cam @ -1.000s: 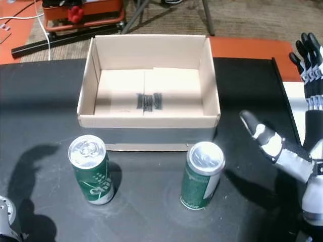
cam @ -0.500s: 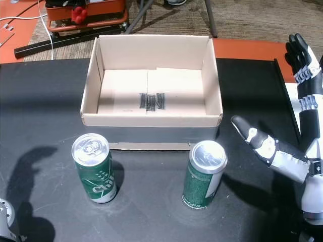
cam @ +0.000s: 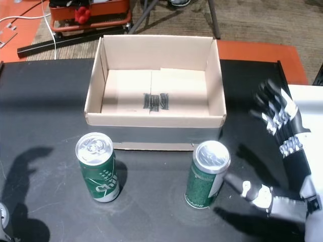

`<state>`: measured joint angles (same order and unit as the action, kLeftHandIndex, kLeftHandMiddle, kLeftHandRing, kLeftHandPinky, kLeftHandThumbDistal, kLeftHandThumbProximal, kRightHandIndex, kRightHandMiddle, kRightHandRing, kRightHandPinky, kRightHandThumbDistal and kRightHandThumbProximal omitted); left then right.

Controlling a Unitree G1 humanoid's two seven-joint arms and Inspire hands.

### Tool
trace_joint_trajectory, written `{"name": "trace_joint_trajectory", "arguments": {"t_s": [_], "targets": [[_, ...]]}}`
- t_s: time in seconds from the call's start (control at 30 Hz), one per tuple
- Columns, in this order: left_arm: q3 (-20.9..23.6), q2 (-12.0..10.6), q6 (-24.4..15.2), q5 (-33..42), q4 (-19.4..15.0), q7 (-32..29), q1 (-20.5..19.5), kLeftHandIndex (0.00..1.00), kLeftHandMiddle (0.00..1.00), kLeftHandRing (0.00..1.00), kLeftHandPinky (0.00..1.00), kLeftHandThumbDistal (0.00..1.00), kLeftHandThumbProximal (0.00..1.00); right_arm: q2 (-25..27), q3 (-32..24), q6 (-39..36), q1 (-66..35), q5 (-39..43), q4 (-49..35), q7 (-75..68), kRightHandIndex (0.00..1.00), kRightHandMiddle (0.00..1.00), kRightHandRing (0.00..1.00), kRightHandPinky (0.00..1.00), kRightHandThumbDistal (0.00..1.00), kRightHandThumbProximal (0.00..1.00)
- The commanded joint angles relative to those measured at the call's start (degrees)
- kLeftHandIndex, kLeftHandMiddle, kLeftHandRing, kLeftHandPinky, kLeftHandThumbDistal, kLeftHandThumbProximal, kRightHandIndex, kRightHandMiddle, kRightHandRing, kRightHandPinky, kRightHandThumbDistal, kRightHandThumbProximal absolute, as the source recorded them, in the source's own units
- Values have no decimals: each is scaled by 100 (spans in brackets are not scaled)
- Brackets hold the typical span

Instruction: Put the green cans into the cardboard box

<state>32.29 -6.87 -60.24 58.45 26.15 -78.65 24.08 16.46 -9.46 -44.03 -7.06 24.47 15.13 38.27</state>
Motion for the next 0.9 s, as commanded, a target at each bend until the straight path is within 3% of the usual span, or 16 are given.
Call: {"name": "trace_joint_trajectory", "arguments": {"t_s": [0.0, 0.43, 0.87], "targets": [[1, 108, -5, -135, 15, 96, -108, 65, 77, 93, 83, 64, 95, -18, 10, 136, -107, 123, -156, 69, 92, 99, 100, 100, 100, 59], [84, 250, 37, 26, 90, -55, -32, 65, 75, 92, 84, 64, 98, 26, -142, 260, -353, -64, -170, 124, 93, 99, 100, 100, 100, 60], [169, 235, 151, 144, 12, -134, -46, 62, 72, 89, 82, 64, 97, 27, -383, -212, 501, -440, 2044, 121, 87, 95, 95, 100, 100, 65]]}}
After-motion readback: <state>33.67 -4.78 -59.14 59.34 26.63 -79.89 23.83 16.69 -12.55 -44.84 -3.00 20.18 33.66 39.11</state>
